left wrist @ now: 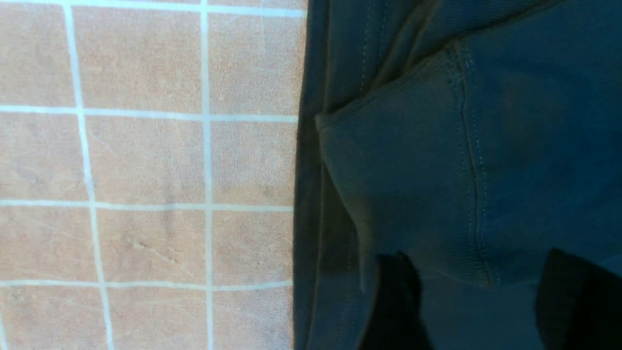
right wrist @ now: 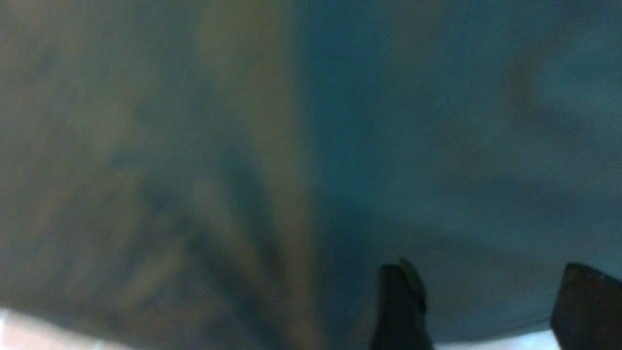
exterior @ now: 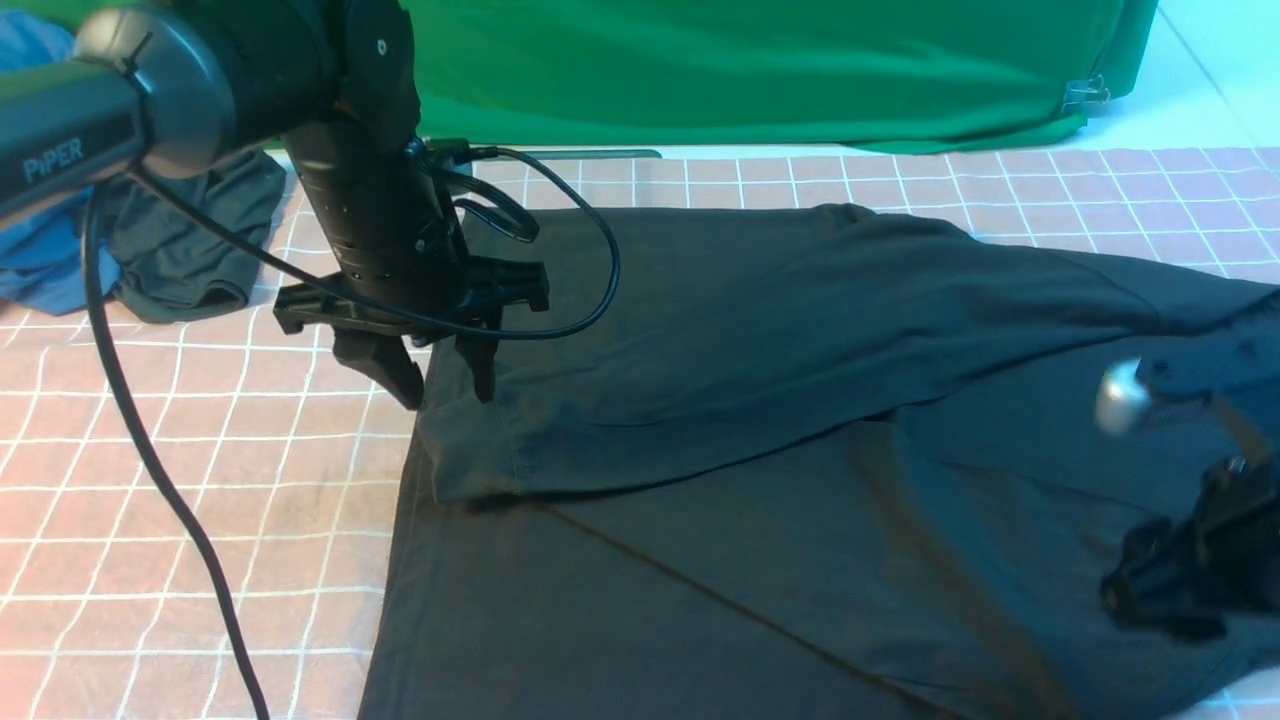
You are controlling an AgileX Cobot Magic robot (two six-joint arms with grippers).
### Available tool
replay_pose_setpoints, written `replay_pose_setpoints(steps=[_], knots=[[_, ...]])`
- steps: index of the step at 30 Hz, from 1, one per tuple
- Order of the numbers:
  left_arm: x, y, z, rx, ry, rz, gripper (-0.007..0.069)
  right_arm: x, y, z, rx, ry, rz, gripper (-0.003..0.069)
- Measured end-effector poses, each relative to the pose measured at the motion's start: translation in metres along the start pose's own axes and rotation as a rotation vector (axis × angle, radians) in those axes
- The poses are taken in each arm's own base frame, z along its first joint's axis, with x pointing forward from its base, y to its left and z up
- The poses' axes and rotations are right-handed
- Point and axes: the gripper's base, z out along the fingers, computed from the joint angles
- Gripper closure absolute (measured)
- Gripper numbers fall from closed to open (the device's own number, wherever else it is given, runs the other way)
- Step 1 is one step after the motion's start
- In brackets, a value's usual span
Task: Fold a long-sleeved shirt over a pink coffee tablecloth.
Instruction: 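Fold the left side of the dark shirt inward over its body with the left gripper, then grasp the near edge of the shirt at its hem and shoulder corners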
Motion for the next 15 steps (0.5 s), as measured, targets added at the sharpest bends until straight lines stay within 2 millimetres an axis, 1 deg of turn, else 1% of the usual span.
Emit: replay_pose_setpoints(steps=[2,3,5,6,7,8,9,11,13,14,15], knots=[[0.001,-0.003,0.0,0.025,0.008,-0.008,0.0199,-0.015,-0.007,-0.012,0.036,-0.059,0.009,0.0296],[0.002,-0.005,0.0,0.036,0.012,-0.007,0.0209,-0.024,-0.012,-0.019,0.053,-0.097,0.026,0.0355],[0.004,-0.012,0.0,0.042,0.015,0.024,0.0263,-0.037,-0.028,-0.032,0.087,-0.158,0.078,0.0487],[0.007,-0.018,0.001,0.045,0.017,0.051,0.0309,-0.047,-0.038,-0.041,0.106,-0.198,0.116,0.0557],[0.008,-0.021,0.001,0.047,0.018,0.065,0.0342,-0.051,-0.044,-0.045,0.117,-0.214,0.141,0.0578],[0.012,-0.03,0.001,0.052,0.022,0.097,0.0413,-0.059,-0.06,-0.052,0.135,-0.233,0.201,0.0606],[0.015,-0.036,0.002,0.056,0.024,0.117,0.0491,-0.065,-0.071,-0.055,0.137,-0.242,0.243,0.0614],[0.019,-0.046,0.002,0.063,0.025,0.149,0.0568,-0.076,-0.089,-0.06,0.129,-0.25,0.3,0.0617],[0.018,-0.05,0.002,0.077,-0.001,0.154,0.0601,-0.086,-0.104,-0.055,0.097,-0.238,0.358,0.0609],[0.017,-0.051,0.002,0.083,-0.018,0.151,0.0608,-0.091,-0.109,-0.05,0.083,-0.227,0.372,0.0597],[0.015,-0.051,0.002,0.089,-0.039,0.142,0.0611,-0.097,-0.115,-0.04,0.07,-0.206,0.38,0.0571]])
